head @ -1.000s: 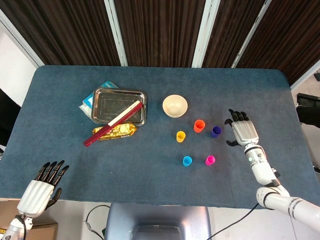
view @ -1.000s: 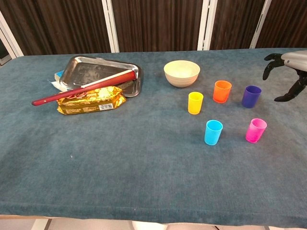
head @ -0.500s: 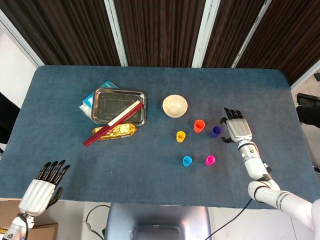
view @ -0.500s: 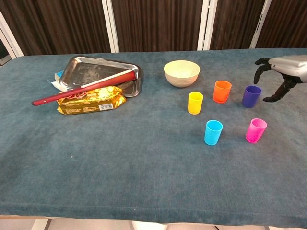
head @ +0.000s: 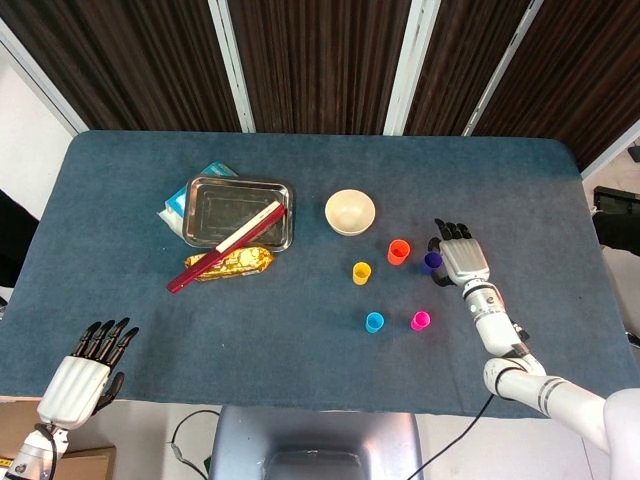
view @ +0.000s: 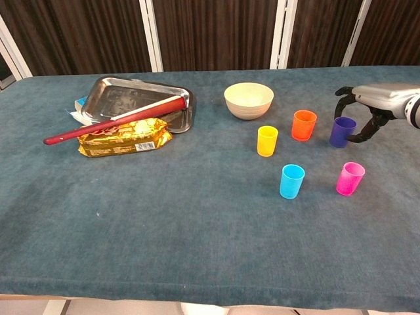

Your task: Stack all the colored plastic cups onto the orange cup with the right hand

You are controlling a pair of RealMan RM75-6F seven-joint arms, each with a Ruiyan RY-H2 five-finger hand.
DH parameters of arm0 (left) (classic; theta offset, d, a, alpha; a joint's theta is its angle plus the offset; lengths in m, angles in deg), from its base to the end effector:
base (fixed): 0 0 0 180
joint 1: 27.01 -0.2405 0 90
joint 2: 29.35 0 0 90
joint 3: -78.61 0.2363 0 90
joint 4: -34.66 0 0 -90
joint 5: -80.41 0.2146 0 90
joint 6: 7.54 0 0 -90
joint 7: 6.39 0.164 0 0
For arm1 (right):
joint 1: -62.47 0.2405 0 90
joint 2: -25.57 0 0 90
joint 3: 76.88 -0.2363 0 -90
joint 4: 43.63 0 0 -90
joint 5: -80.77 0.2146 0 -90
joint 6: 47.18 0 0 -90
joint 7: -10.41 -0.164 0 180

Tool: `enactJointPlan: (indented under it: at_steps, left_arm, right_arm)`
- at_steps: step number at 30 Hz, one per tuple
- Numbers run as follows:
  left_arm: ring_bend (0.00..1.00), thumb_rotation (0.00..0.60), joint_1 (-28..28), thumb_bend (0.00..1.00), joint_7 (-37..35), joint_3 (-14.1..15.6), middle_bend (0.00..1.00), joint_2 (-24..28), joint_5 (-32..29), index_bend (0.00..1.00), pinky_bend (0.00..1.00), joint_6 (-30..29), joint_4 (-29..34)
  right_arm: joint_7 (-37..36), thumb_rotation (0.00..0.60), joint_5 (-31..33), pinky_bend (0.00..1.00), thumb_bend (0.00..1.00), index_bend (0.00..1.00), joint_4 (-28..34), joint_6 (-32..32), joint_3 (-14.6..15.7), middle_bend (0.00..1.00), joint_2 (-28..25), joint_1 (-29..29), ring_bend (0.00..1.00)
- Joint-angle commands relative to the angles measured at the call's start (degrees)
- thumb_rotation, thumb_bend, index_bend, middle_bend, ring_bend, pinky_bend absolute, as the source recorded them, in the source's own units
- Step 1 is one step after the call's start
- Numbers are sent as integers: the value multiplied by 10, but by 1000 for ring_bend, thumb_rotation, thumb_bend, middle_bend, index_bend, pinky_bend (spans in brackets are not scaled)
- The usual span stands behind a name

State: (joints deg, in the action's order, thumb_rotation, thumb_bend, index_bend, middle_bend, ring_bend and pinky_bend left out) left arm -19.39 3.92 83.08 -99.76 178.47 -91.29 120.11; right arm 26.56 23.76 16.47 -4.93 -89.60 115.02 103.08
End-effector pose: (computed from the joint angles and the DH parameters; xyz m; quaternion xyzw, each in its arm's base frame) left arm -0.2792 0.1814 0.0871 -0.7245 -0.2987 -0.3418 0.5187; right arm -0.2516 -0.4103 0.0103 0.6965 -0.4165 0.2456 0.5302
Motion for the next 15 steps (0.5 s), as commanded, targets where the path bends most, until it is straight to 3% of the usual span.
enactJointPlan:
  at_steps: [1,15]
  left_arm:
    - [0,600,0,507,-1,0,0,1,0,0,93,-1,0]
    - [0,600,-1,507,-3,2,0,2,2,0,93,-3,1]
  right_arm:
    - [-2,600,4,0,434,476,3,-1,0,0,0,1,0]
    - [-3,600,17,0,446,604,7,12,-2,31,1,2,0]
